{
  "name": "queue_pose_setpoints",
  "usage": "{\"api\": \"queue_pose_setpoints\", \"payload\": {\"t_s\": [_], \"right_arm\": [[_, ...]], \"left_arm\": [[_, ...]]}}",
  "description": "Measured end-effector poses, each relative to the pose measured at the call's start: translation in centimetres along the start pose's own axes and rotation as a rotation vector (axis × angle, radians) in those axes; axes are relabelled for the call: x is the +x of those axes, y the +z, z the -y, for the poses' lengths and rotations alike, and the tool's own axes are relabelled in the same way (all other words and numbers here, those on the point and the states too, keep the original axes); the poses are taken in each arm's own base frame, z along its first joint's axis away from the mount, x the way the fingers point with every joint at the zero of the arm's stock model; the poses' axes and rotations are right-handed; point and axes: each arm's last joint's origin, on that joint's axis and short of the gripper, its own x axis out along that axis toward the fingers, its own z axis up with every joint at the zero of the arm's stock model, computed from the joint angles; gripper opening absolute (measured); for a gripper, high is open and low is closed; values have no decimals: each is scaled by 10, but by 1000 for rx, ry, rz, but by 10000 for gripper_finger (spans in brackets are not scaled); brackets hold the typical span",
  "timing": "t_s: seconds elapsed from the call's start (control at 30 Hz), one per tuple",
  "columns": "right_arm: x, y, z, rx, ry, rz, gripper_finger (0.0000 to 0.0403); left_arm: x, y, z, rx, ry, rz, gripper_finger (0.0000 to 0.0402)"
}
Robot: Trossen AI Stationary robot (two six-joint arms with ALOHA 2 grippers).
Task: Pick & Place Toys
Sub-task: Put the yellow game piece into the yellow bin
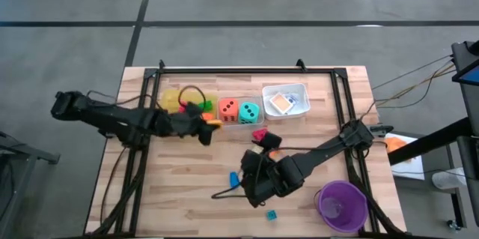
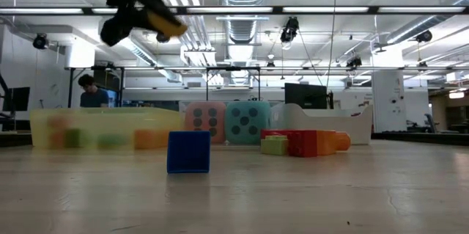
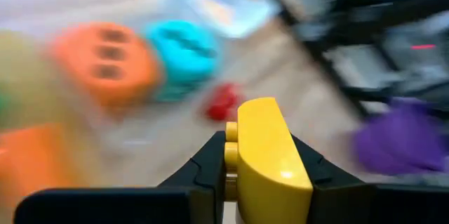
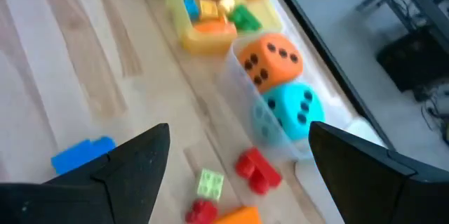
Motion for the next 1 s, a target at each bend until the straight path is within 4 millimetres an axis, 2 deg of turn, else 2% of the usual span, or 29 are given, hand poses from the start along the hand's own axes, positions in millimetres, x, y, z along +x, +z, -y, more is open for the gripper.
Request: {"api": "queue_pose_setpoints", "payload": {"t_s": [0.13,0.23,0.43,0.6,0.77,0.87,1.0], "right_arm": [[1,-16,5,47,-85,-44,338],[6,-26,13,60,-148,-79,338],[17,-53,21,94,-189,-149,338],[28,-87,31,203,-214,-215,338],[46,-118,25,317,-91,-214,338],[50,-117,22,294,51,-192,338],[42,-102,30,257,121,-96,338]], "left_arm": [[-2,12,-34,-11,225,-43,84],[3,16,-49,2,334,-73,94],[9,23,-62,82,402,-111,80],[8,24,-69,102,450,-139,82],[9,20,-74,114,503,-188,89],[10,20,-78,105,538,-199,83],[10,26,-86,49,584,-175,81]]}}
